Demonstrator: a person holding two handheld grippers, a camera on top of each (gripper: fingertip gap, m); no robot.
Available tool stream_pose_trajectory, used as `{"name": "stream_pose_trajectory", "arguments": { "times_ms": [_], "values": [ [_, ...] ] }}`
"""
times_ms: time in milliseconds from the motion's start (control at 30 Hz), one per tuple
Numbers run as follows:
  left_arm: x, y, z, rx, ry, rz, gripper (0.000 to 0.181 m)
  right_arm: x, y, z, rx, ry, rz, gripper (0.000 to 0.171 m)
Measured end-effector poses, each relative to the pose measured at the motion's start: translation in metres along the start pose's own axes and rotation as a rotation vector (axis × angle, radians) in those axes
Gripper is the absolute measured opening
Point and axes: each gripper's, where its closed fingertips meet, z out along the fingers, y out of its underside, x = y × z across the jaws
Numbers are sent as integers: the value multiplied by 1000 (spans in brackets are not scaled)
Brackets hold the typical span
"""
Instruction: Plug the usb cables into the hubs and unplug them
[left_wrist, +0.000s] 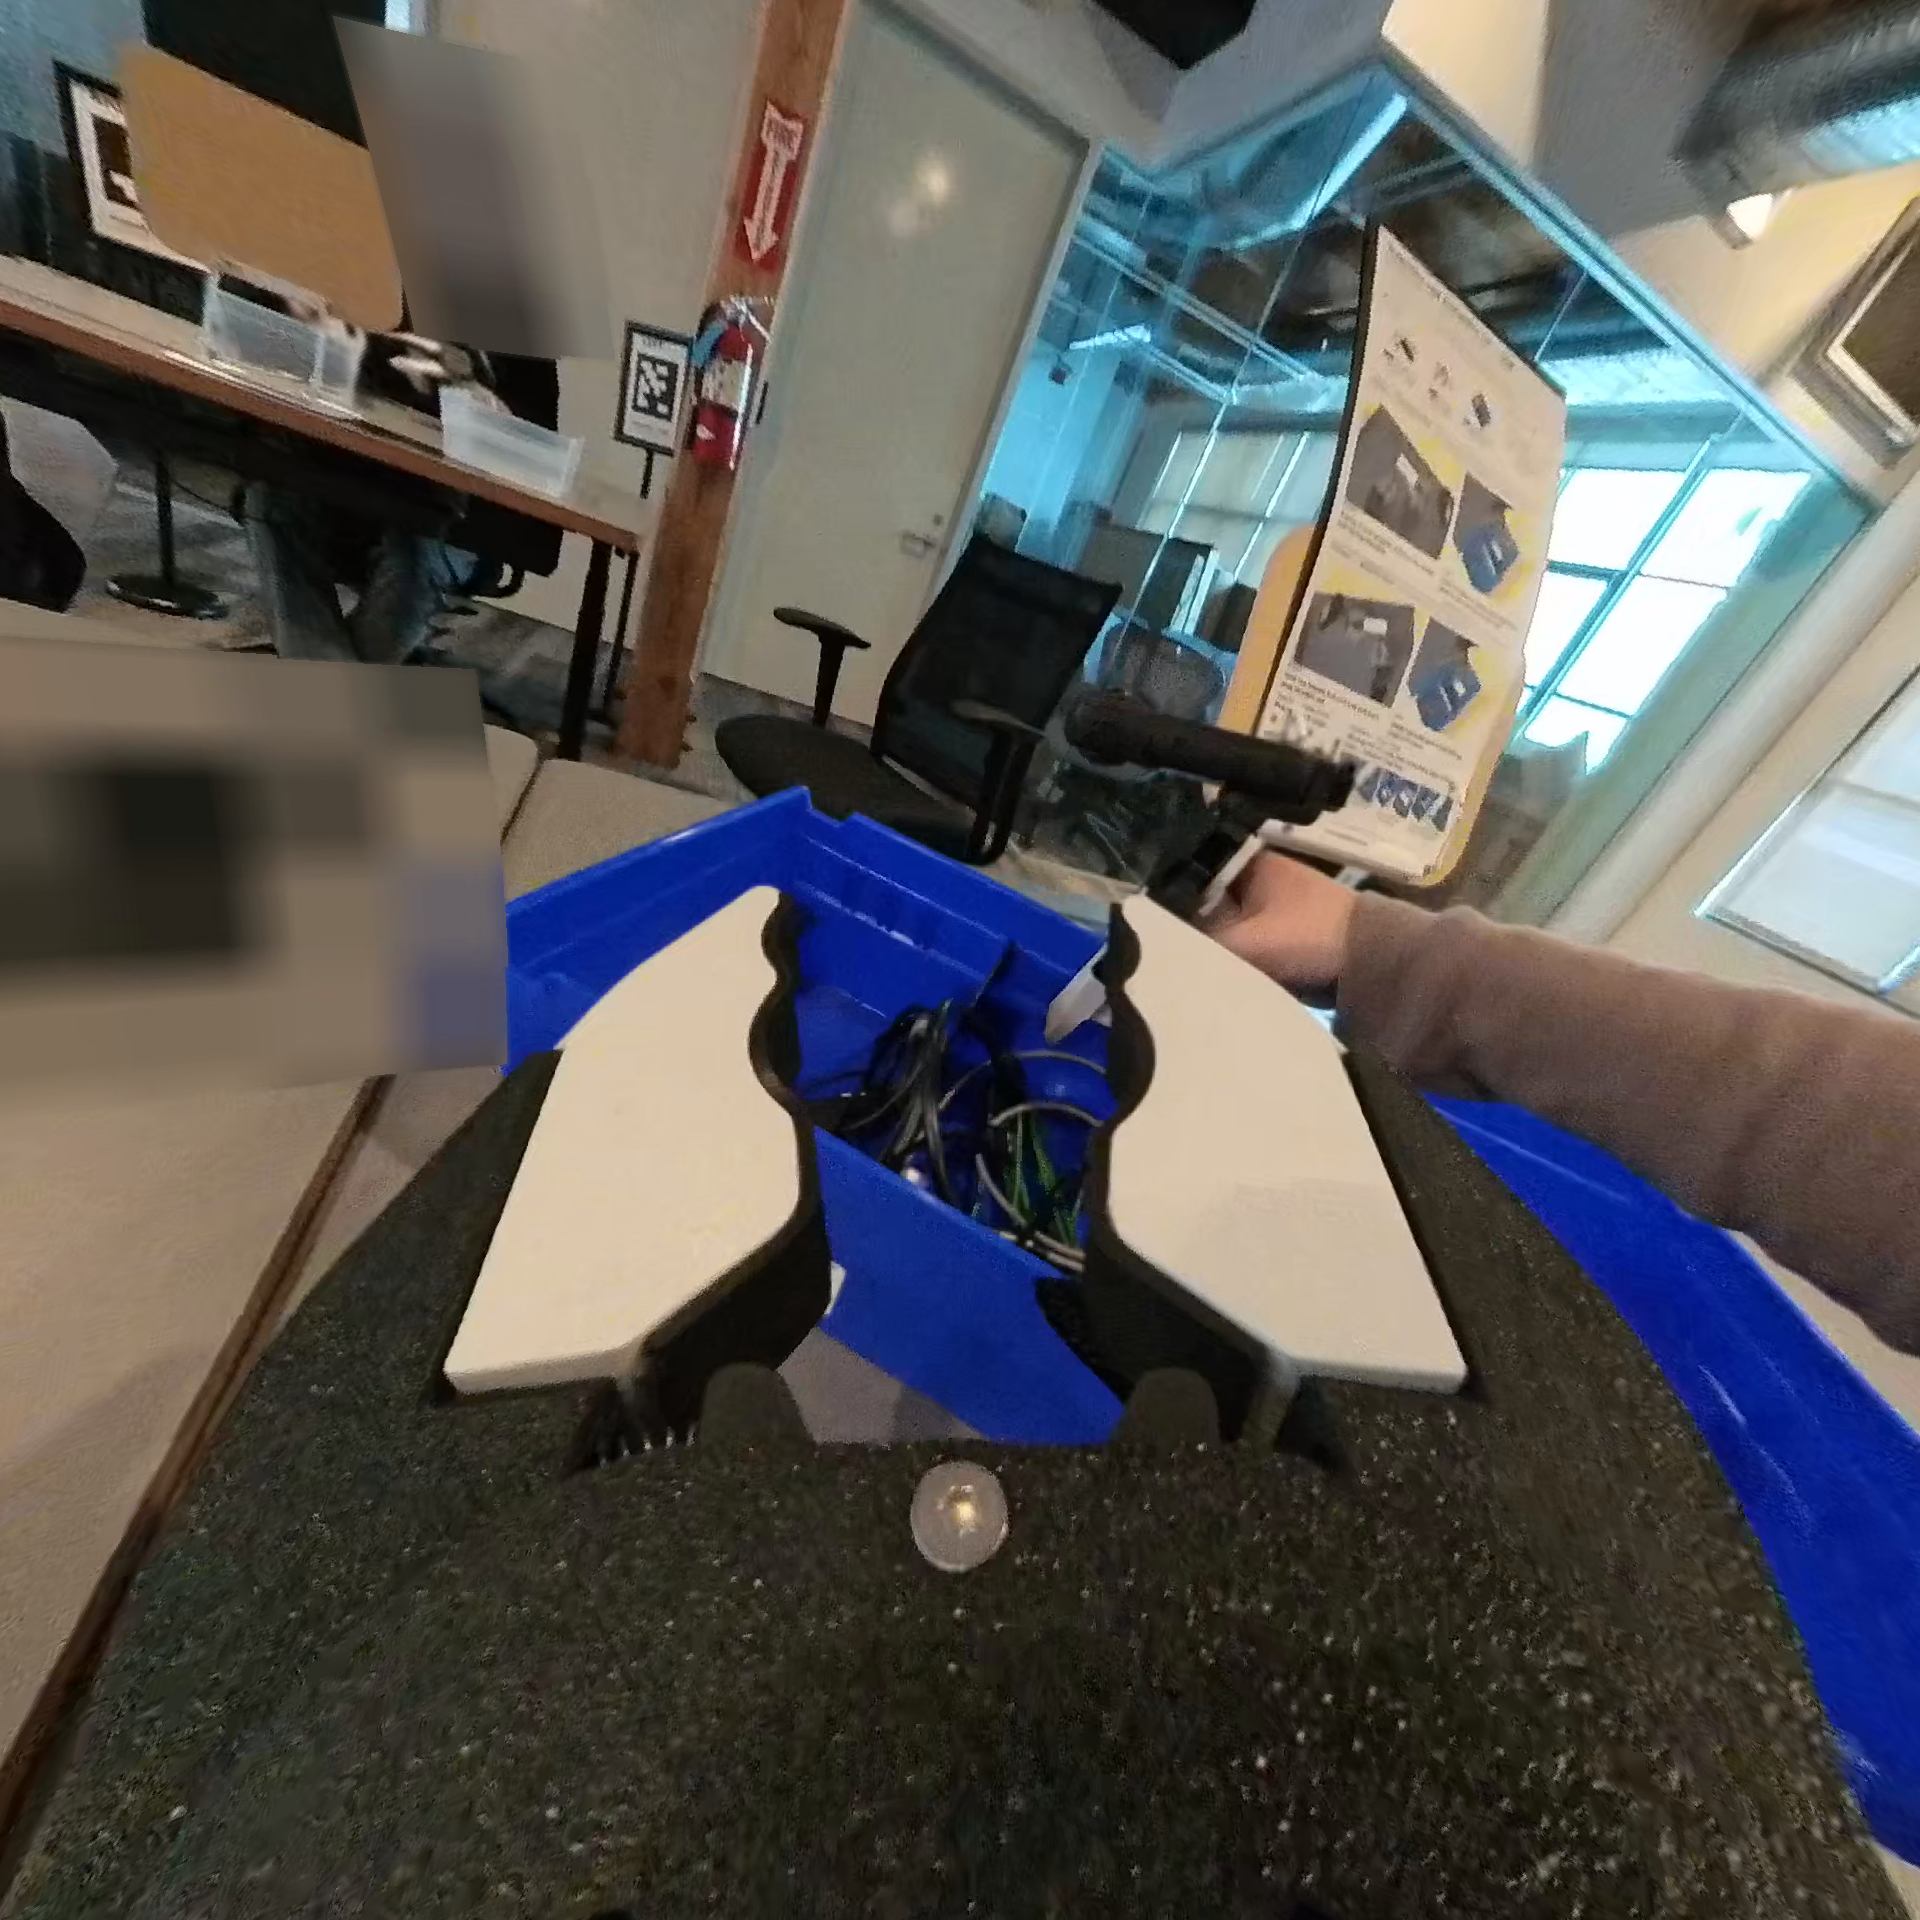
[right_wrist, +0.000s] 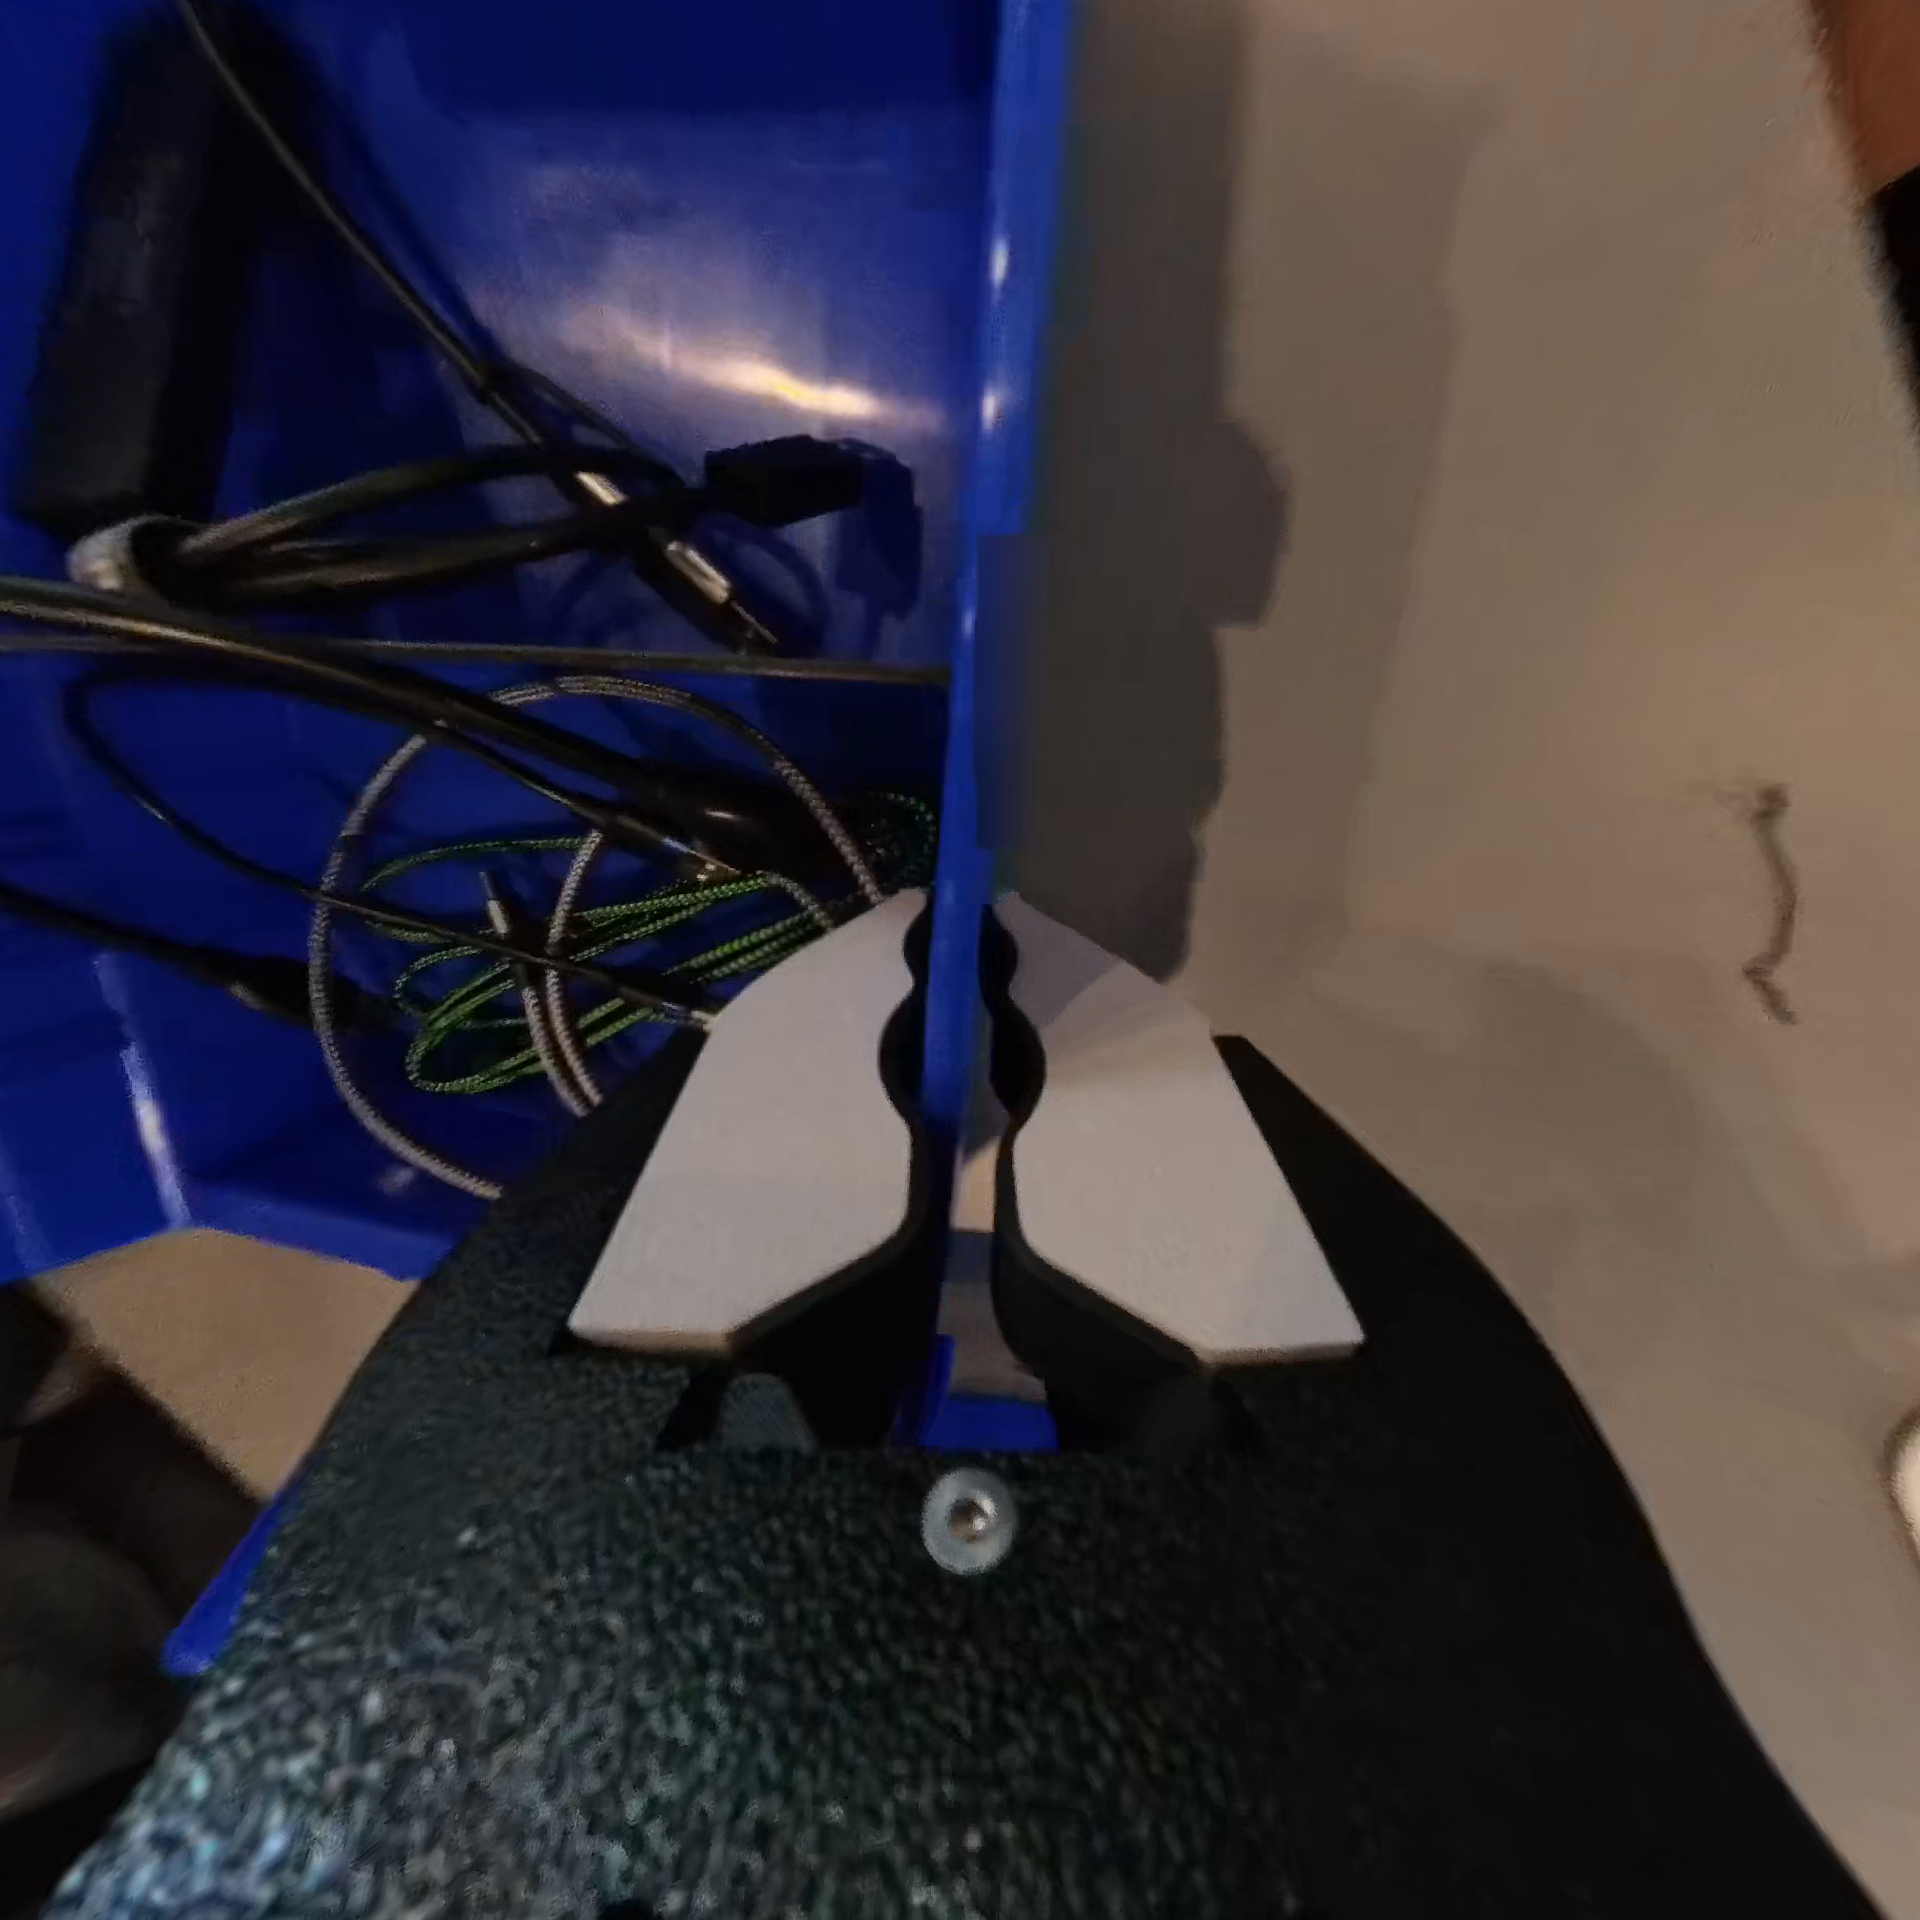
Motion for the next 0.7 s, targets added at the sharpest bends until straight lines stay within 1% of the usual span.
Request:
{"name": "stream_pose_trajectory", "arguments": {
  "times_ms": [67, 100, 167, 233, 300, 333, 367, 433, 467, 533, 600, 700],
  "values": [
    [3, 3, 4, -14, 14, -3, 59, -6, 8, -2, 10, -126, 59, 12],
    [5, 4, 5, -18, 23, -6, 59, -10, 9, -9, 41, -195, 81, 18],
    [7, 5, 6, -25, 30, -11, 60, -9, 9, -31, 138, -287, 99, 22],
    [7, 6, 7, -28, 22, -14, 62, 1, 19, -49, 174, -303, 97, 31],
    [9, 7, 9, -33, 27, -10, 62, 9, 39, -57, 143, -293, 68, 36],
    [10, 7, 10, -38, 30, -6, 62, 15, 50, -58, 122, -268, 54, 34],
    [10, 8, 10, -41, 30, -3, 62, 22, 59, -57, 111, -236, 48, 27],
    [9, 9, 12, -43, 29, -4, 62, 31, 70, -56, 117, -192, 39, 7],
    [8, 10, 12, -45, 29, -7, 62, 35, 73, -54, 125, -164, 31, 0],
    [6, 12, 13, -53, 24, -13, 63, 41, 76, -48, 130, -87, -17, 0],
    [3, 15, 14, -69, 11, -13, 63, 38, 80, -38, 97, -32, -90, 0],
    [-7, 21, 11, -118, -48, 5, 63, 19, 85, -25, 30, -23, -185, 0]
  ]
}}
